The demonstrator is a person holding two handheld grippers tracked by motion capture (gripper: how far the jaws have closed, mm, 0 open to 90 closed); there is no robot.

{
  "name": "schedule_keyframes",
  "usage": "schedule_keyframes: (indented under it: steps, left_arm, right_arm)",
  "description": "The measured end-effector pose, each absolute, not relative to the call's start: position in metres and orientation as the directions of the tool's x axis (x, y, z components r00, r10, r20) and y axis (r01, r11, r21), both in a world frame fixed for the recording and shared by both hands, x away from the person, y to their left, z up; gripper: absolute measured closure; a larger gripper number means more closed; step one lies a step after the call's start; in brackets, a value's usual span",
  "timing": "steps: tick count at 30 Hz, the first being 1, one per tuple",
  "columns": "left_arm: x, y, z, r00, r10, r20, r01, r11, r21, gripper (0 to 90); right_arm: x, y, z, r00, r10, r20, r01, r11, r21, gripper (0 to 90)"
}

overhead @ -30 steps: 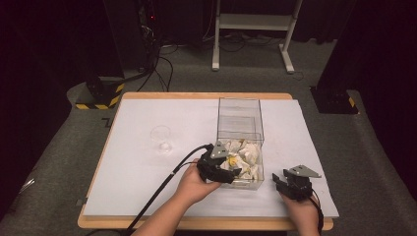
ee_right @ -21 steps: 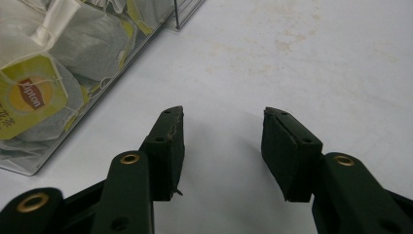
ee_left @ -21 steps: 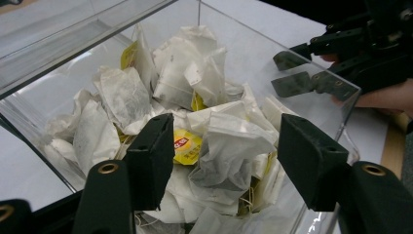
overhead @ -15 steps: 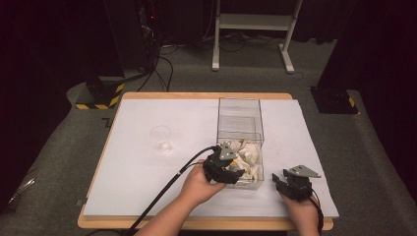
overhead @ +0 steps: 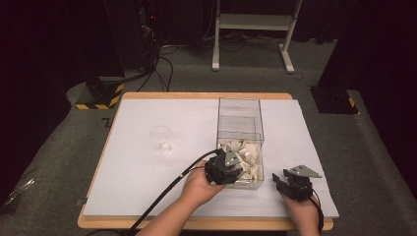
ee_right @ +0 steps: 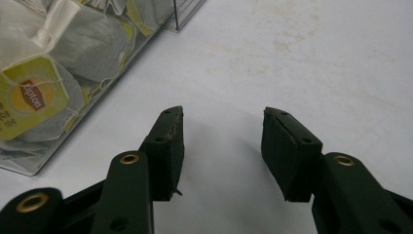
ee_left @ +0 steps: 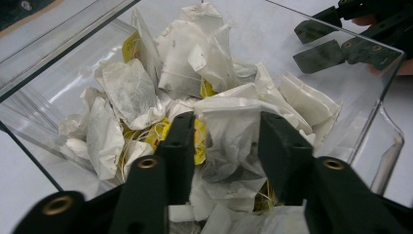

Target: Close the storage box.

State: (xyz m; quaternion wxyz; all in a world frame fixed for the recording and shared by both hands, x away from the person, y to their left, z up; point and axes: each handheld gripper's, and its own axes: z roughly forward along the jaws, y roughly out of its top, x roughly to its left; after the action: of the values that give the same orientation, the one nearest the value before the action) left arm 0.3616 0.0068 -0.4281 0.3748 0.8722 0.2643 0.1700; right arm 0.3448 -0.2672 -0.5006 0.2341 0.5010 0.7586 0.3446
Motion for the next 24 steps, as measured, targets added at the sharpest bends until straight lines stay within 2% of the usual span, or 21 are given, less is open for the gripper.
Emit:
schedule_keyframes:
  steps: [4, 8, 24]
  left_arm:
    - [0.362, 0.007, -0.428, 0.806, 0.582, 0.108, 0.328, -0.591, 0.737, 77.3]
    - [0.363, 0.01, -0.428, 0.811, 0.579, 0.088, 0.335, -0.581, 0.742, 88.5]
    - [0.362, 0.023, -0.422, 0.815, 0.58, 0.012, 0.344, -0.5, 0.795, 90.0]
  right_arm:
    - [0.345, -0.267, -0.501, -0.388, 0.922, -0.011, 0.598, 0.261, 0.757, 51.2]
    - [0.345, -0.267, -0.501, -0.388, 0.922, -0.01, 0.598, 0.26, 0.758, 51.2]
    - [0.345, -0.267, -0.501, -0.387, 0.922, -0.009, 0.599, 0.259, 0.758, 51.3]
